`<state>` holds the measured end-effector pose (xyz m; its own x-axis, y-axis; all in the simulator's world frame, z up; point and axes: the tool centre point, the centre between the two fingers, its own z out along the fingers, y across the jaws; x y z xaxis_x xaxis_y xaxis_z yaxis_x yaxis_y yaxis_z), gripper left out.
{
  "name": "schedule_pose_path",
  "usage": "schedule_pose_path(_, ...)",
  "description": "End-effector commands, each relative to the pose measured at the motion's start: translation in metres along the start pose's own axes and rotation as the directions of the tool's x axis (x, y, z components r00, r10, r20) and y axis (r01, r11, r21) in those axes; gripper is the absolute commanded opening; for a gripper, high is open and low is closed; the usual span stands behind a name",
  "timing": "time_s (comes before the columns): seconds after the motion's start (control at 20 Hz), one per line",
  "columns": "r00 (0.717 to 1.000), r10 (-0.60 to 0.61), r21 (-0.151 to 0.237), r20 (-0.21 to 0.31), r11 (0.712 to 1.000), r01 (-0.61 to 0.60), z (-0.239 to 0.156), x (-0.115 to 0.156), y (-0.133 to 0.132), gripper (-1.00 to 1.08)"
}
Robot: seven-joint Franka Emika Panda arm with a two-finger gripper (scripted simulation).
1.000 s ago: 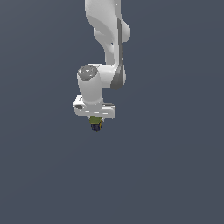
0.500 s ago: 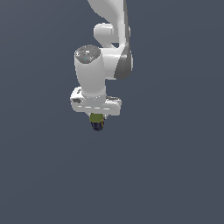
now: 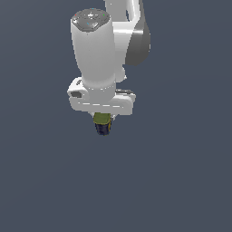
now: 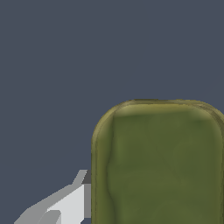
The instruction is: Pick up the object and move it to a goal position.
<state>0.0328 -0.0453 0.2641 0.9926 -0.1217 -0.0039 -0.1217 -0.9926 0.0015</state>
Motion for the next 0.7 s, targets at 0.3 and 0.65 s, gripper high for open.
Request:
schedule_pose_path(0.3, 1.0, 0.0, 0.001, -0.004, 1.0, 0.0, -0.056, 0.028, -0.016, -1.0)
schedule_pose_path(0.65, 1.0, 0.0, 0.001, -0.004, 1.0, 0.0, -0.09, 0.046, -0.026, -1.0)
